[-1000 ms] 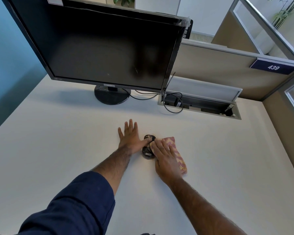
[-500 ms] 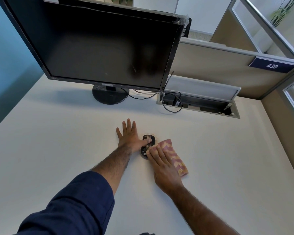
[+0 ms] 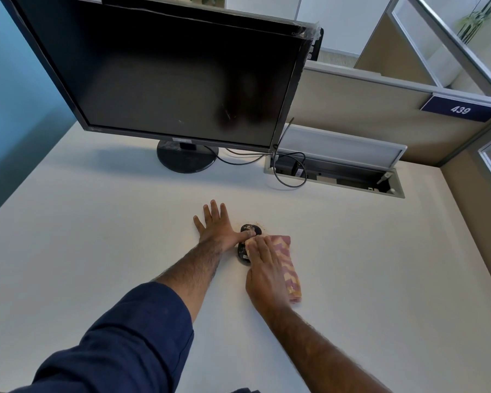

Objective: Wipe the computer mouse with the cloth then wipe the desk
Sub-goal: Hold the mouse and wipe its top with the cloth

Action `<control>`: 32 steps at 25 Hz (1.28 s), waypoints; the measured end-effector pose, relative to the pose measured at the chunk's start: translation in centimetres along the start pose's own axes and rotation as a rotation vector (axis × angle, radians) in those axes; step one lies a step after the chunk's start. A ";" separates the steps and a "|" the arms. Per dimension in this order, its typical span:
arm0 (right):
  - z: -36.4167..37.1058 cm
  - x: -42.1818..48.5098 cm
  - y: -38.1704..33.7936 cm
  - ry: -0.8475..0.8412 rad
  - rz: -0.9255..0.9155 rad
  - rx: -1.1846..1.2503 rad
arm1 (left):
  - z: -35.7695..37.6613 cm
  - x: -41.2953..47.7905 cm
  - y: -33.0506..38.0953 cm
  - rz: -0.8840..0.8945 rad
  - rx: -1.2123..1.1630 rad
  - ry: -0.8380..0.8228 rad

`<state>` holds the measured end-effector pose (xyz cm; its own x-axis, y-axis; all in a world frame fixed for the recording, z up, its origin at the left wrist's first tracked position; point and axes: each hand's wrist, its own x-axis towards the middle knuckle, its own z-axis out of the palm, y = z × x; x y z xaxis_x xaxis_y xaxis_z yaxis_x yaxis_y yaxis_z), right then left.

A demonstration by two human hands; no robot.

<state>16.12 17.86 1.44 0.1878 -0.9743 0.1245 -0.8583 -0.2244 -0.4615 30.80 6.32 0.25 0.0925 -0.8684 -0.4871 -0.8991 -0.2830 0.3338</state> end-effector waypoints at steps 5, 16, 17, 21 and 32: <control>0.7 0.6 -1.7 -0.010 0.016 -0.074 | -0.2 0.1 0.1 -0.025 0.005 -0.027; 1.1 -1.1 -0.9 -0.146 -0.211 -0.297 | -0.1 0.1 0.2 -0.008 0.009 0.000; 0.9 -1.1 -0.6 -0.136 -0.221 -0.285 | -0.1 0.1 0.2 -0.006 0.009 0.002; 0.6 -1.5 0.5 -0.152 -0.275 -0.277 | 0.0 0.1 0.2 -0.003 0.008 0.007; -3.7 0.4 2.8 -0.216 -0.361 -0.088 | -0.2 0.1 0.2 0.013 0.002 -0.012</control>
<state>12.01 16.86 3.40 0.5708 -0.8178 0.0734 -0.7550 -0.5580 -0.3444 30.77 6.11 0.47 0.0757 -0.8668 -0.4928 -0.9013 -0.2709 0.3381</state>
